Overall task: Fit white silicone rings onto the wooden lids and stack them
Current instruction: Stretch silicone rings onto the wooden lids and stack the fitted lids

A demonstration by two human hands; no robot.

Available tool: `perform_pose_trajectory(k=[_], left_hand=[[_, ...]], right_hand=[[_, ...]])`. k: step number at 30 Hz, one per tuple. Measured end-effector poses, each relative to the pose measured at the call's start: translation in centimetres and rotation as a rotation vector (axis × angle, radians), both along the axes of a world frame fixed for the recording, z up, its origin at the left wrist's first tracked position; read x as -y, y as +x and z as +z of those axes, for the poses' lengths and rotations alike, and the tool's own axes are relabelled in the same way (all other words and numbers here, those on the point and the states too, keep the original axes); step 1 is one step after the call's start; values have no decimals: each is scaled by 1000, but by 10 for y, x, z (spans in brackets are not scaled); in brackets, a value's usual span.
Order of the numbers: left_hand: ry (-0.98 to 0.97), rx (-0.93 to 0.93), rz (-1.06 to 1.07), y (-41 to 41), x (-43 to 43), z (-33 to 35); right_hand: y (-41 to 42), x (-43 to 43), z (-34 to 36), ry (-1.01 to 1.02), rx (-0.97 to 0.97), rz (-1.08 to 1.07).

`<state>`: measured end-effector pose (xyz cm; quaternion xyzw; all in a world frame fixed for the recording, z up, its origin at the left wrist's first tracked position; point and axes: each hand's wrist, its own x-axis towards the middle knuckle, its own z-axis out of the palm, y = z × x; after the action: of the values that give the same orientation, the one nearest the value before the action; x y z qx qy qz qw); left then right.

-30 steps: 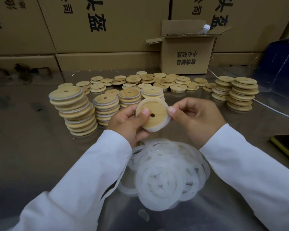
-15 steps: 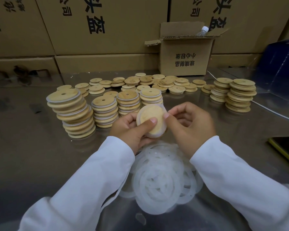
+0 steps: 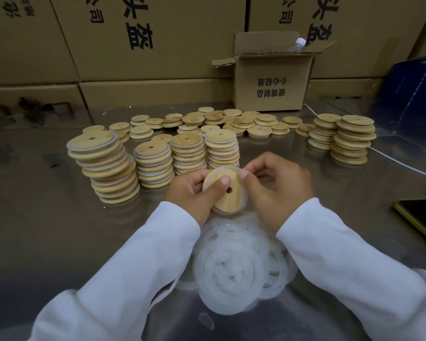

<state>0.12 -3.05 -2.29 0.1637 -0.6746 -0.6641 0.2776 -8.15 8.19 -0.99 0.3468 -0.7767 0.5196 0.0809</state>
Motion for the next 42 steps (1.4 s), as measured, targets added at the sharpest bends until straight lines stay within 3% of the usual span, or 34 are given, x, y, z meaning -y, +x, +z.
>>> perform_pose_trajectory(k=[6, 9, 18, 23, 28, 33, 42], left_hand=[[-61, 1, -13, 1, 8, 1], [-13, -5, -42, 1, 10, 2], [5, -107, -3, 3, 10, 8], [-115, -135, 44, 4, 7, 8], [-142, -116, 84, 0, 3, 4], [-37, -127, 130, -1, 7, 5], [63, -68, 40, -3, 10, 2]], right_hand=[[-6, -2, 6, -53, 325, 106], [-7, -3, 11, -88, 382, 143], [-1, -2, 18, -89, 264, 154], [2, -4, 15, -161, 222, 160], [5, -1, 4, -87, 70, 66], [5, -1, -1, 43, -104, 18], [0, 0, -4, -10, -86, -11]])
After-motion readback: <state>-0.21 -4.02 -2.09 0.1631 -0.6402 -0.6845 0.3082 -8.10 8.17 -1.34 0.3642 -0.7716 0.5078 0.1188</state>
